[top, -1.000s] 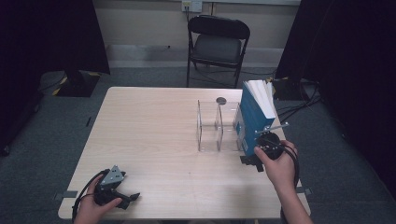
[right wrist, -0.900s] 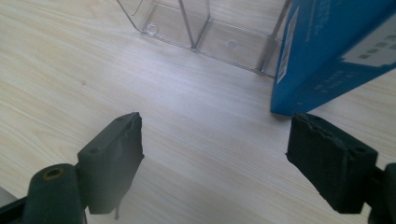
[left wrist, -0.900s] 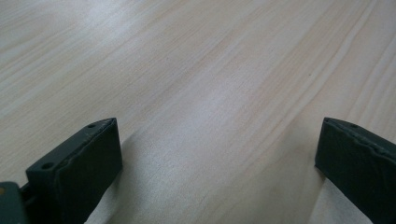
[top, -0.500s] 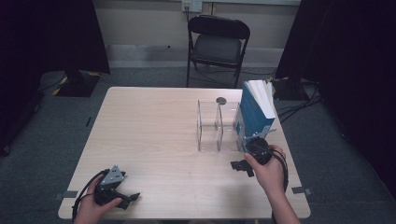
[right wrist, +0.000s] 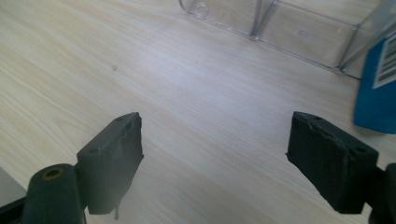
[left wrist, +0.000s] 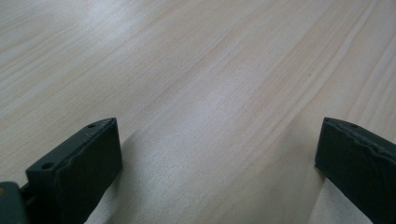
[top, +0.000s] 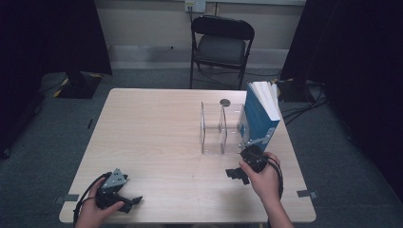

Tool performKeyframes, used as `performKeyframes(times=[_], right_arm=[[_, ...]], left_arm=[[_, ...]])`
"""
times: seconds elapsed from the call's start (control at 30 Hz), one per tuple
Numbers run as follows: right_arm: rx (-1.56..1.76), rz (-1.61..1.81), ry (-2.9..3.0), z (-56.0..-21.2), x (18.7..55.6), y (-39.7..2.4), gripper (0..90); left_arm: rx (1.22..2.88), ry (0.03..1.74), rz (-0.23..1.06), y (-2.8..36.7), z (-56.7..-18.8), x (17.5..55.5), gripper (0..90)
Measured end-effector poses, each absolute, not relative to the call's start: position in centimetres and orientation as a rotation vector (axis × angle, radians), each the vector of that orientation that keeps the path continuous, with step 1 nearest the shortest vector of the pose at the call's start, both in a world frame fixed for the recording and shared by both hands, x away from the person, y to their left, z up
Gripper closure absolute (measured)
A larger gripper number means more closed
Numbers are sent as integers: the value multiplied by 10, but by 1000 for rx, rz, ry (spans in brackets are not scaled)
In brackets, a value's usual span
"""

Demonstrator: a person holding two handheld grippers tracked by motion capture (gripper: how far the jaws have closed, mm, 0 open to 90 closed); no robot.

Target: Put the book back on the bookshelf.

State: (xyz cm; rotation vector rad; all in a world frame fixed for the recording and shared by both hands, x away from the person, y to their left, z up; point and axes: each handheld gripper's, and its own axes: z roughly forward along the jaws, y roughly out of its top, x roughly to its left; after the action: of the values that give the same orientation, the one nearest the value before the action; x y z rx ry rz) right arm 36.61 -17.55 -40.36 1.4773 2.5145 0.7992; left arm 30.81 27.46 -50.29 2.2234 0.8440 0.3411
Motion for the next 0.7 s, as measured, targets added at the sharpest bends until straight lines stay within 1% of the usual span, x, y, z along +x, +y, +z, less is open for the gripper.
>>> performKeyframes(times=[0.7], right_arm=[[1406, 787, 2622, -425, 362, -137, 179]], left_arm=[[2226, 843, 339, 275, -503, 308, 0]])
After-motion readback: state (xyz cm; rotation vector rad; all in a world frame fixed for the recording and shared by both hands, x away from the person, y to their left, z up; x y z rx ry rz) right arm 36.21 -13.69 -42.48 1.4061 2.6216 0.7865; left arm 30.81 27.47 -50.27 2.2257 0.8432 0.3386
